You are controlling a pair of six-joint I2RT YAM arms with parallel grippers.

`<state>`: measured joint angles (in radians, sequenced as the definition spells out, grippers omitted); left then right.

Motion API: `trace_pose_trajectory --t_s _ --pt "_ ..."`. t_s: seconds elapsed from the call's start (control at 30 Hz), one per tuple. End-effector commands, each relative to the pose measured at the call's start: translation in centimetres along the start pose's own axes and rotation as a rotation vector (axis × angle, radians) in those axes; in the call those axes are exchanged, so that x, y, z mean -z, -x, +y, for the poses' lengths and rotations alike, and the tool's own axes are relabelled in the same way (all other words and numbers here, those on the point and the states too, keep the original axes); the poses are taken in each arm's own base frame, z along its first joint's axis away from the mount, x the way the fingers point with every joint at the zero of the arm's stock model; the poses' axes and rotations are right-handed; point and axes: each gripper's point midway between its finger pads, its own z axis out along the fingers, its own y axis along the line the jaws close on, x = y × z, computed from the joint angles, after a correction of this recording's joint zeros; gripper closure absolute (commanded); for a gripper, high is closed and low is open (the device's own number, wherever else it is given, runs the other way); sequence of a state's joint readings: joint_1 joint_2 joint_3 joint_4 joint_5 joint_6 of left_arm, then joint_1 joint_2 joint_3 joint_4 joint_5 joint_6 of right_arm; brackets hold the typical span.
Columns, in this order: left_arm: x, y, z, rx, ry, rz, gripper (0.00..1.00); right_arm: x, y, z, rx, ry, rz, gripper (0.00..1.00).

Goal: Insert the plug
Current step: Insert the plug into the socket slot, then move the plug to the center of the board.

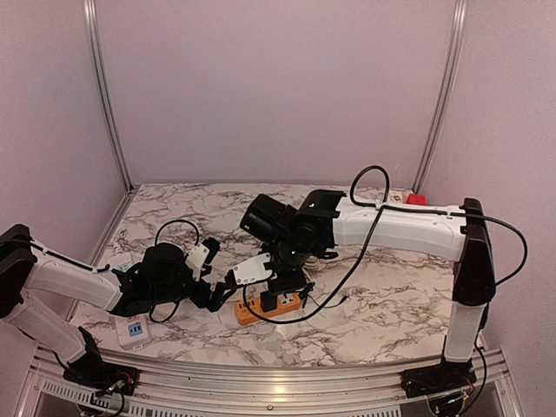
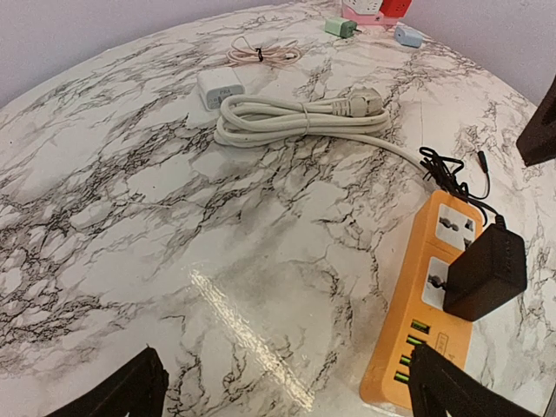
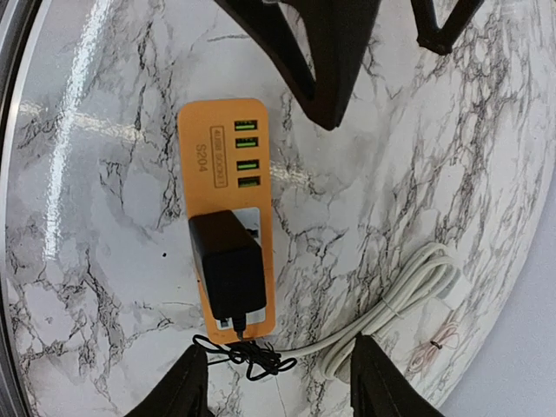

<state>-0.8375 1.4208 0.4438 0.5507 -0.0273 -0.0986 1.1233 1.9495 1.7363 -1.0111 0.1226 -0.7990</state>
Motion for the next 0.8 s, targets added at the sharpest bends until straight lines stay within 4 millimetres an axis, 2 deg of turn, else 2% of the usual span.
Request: trace_pose_trajectory --t_s 0.0,0.1,0.2,0.3,0.4,0.53,0.77 --pt "0.2 0.5 0.1 0.011 0.001 -0.024 0.01 1.1 0.4 -1.4 -0.01 -0.089 -0.028 0.5" --pt "0.2 0.6 0.1 0.011 0.0 -0.026 0.01 0.6 0.7 -1.3 -0.011 -0.075 -0.036 0.5" --pt "0.3 0.6 0.1 0.01 0.002 -0.029 0.01 0.2 -0.9 -3.0 -0.066 -0.167 0.036 0.5" --pt "0.5 0.7 0.2 0.01 0.006 -0.035 0.01 0.6 -4.1 -6.8 -0.23 -0.272 0.083 0.5" --pt "0.5 0.8 0.2 0.011 0.004 -0.038 0.01 1.0 -7.5 -9.7 -0.403 -0.329 0.075 0.49" --pt "0.5 0.8 0.2 0.01 0.002 -0.038 0.01 1.8 -10.4 -12.3 -0.558 -0.401 0.009 0.46" --pt "0.6 0.9 0.1 0.01 0.0 -0.038 0.01 2.8 -19.2 -17.3 -0.899 -0.552 -0.014 0.45"
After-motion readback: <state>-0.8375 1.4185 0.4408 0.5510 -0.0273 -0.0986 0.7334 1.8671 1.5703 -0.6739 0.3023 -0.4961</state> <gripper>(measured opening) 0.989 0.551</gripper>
